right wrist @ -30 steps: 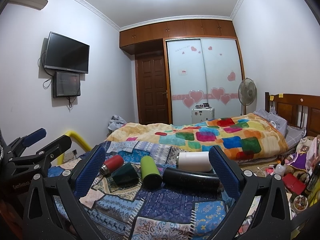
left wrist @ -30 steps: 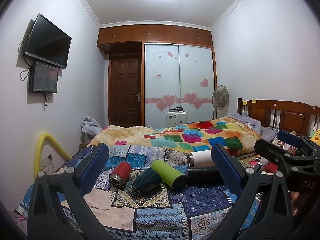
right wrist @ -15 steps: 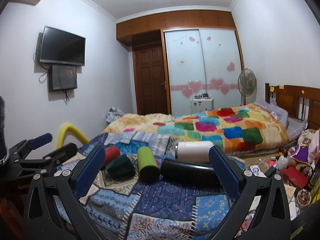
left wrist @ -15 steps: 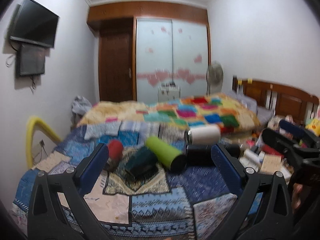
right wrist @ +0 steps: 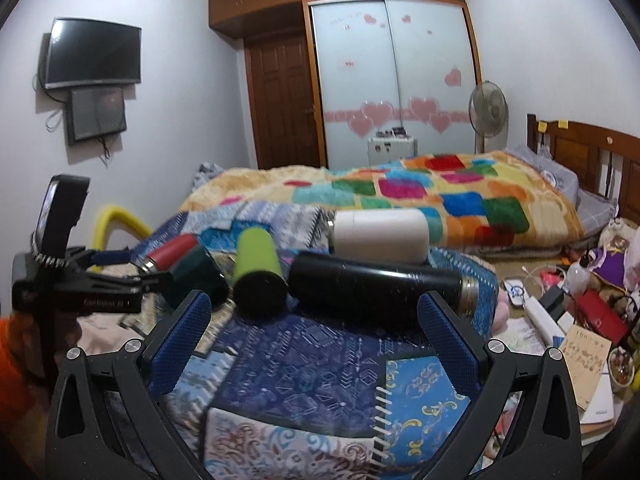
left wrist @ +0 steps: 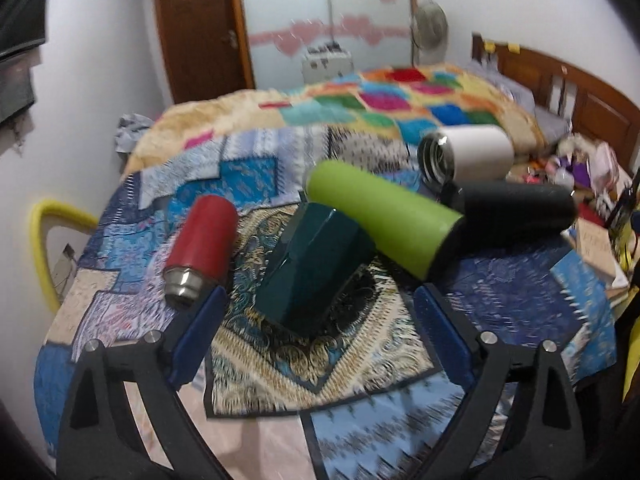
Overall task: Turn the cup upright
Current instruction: 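Lower the left gripper onto the dark teal cup lying sideways and close it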
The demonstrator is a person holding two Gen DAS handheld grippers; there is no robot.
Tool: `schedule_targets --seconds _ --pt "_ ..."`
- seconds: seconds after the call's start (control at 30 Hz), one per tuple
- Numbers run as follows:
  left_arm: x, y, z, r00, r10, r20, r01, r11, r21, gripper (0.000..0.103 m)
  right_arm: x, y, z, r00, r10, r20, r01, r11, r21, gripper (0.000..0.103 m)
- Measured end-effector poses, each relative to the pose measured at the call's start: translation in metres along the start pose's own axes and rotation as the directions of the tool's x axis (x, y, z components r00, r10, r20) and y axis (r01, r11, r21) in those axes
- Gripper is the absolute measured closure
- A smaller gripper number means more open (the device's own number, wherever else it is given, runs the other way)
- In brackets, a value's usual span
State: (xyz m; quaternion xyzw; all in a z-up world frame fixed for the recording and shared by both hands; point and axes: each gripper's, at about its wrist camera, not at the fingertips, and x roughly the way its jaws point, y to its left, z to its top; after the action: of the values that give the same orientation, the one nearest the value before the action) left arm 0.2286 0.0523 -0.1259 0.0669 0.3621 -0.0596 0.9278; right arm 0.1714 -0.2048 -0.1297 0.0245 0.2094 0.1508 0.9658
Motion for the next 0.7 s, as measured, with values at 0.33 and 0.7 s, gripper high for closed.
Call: schedule_targets --seconds 0.33,0.7 --pt "0.073 0.009 0.017 0.986 -0.021 -0.163 0.033 0.997 0.074 0.007 0.035 -0.012 -0.005 0.998 0.001 -0.062 0.000 1.000 0.030 0.000" --pt "0.093 0.005 0.014 0.981 -0.012 -0.195 0.031 0.995 0.093 0.027 0.046 -0.010 -0.009 0.996 0.008 -0.088 -0.005 0.999 0.035 0.000"
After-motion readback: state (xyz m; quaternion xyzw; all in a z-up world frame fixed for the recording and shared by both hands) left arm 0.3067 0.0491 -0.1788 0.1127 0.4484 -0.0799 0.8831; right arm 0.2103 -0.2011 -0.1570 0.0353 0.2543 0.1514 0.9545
